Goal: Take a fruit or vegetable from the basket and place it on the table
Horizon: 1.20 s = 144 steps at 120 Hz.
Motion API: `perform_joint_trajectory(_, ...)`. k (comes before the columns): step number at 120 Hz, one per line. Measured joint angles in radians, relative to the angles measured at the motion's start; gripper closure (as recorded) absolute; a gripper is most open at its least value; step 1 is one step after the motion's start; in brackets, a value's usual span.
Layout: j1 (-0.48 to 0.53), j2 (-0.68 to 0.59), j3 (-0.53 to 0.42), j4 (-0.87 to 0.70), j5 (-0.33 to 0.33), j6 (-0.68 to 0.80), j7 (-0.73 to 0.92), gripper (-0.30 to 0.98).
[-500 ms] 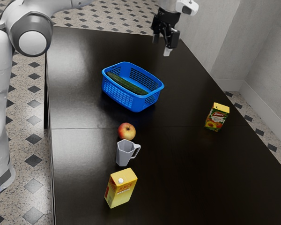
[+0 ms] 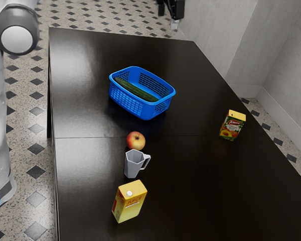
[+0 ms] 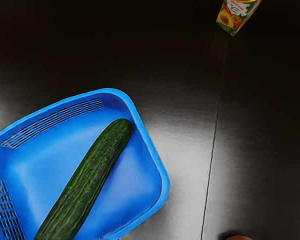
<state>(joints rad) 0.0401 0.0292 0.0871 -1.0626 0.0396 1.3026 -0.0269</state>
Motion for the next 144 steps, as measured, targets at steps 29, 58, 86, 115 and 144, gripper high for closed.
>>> perform_joint_trajectory(29,0.03,0.04,0.007,-0.026,0.018,-0.01,-0.002,0.0)
perform_joint_trajectory(58,0.174,0.129,0.003,-0.031,-0.036,0.015,-0.005,0.0)
perform_joint_trajectory(86,0.167,0.055,0.0,-0.322,-0.043,0.114,0.013,0.0)
perform_joint_trajectory(115,0.156,-0.028,-0.025,-0.609,-0.004,0.298,0.114,0.0)
perform_joint_trajectory(144,0.104,-0.076,0.001,-0.681,0.01,0.406,0.227,0.0)
